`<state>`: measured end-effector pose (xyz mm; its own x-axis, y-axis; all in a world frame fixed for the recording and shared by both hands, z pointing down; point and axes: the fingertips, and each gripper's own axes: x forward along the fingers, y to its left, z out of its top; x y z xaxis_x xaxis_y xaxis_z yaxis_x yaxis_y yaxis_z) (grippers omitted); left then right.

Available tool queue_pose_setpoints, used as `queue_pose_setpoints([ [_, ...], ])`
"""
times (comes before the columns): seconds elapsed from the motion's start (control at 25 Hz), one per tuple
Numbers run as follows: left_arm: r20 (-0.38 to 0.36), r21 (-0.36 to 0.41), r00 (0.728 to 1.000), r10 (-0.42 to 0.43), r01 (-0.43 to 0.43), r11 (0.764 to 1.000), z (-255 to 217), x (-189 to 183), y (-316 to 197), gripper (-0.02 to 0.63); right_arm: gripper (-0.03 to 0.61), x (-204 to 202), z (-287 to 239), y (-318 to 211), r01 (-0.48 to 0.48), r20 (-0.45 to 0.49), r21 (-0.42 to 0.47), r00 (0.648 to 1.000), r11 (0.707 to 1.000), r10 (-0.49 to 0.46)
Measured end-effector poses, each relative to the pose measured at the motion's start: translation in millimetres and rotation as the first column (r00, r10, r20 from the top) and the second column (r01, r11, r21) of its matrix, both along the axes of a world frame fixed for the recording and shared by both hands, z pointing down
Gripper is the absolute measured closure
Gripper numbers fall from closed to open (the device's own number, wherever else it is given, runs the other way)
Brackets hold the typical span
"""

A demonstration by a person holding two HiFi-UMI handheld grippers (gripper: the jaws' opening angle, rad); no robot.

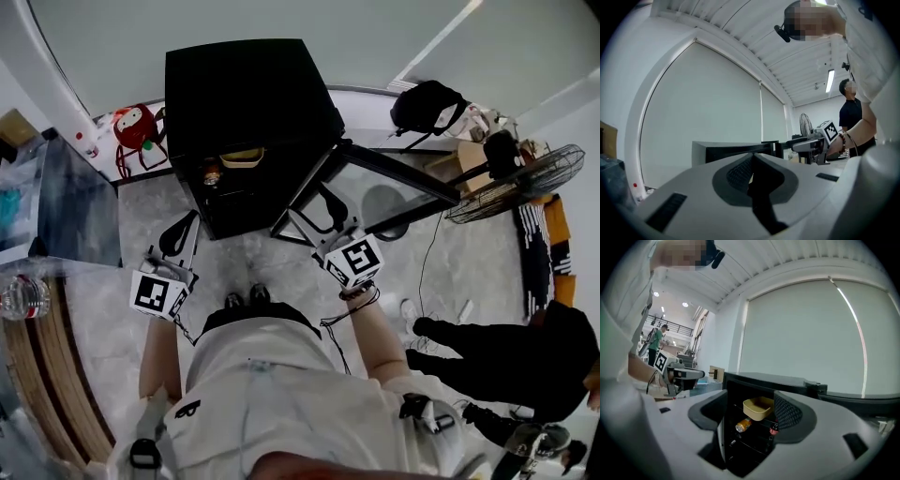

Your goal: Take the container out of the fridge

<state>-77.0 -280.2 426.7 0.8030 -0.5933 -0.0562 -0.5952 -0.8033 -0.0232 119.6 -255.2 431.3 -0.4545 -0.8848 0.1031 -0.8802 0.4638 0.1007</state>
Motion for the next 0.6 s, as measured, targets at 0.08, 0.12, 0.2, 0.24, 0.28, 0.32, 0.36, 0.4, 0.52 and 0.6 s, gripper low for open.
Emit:
queue_pose_setpoints([
  [0.08,-0.003,-0.005,1.000,-0.009,0.009,1.000,0,-2,-1,0.604,0.282,-5,-3,-8,0.023,-0.021,0.011,1.000,1.000,-0.023],
  [0.12,-0.008,-0.008,1.000,-0.014,0.014,1.000,0,-2,0,0.604,0.282,-7,-4,-11,0.036,-0.038,0.014,0.999,0.999,-0.036],
  [0.2,-0.013,-0.014,1.000,-0.025,0.025,1.000,2,-2,2,0.604,0.282,-11,0,-16,0.063,-0.137,0.005,0.989,0.998,-0.062],
  [0.24,-0.013,-0.018,0.999,-0.030,0.030,0.999,3,-2,3,0.604,0.282,-15,4,-19,0.077,-0.221,0.000,0.972,0.997,-0.075],
  [0.28,-0.014,-0.021,0.999,-0.034,0.034,0.999,4,-3,3,0.604,0.282,-18,8,-22,0.091,-0.324,0.000,0.942,0.996,-0.087],
  [0.32,-0.016,-0.023,0.999,-0.038,0.037,0.999,4,-3,2,0.604,0.282,-22,13,-26,0.107,-0.431,0.006,0.898,0.994,-0.094],
  [0.36,-0.019,-0.024,0.999,-0.042,0.041,0.999,5,-4,0,0.604,0.282,-27,17,-29,0.127,-0.524,0.016,0.846,0.992,-0.100],
  [0.4,-0.020,-0.025,0.999,-0.047,0.047,0.999,5,-5,-1,0.604,0.282,-32,20,-32,0.151,-0.594,0.023,0.797,0.988,-0.108],
  [0.52,-0.015,-0.026,0.997,-0.075,0.075,0.997,5,-12,-2,0.604,0.282,-50,31,-38,0.218,-0.703,0.015,0.696,0.976,-0.145],
  [0.6,-0.015,-0.027,0.996,-0.092,0.091,0.995,5,-16,-3,0.604,0.282,-59,40,-44,0.248,-0.768,0.000,0.620,0.969,-0.159],
])
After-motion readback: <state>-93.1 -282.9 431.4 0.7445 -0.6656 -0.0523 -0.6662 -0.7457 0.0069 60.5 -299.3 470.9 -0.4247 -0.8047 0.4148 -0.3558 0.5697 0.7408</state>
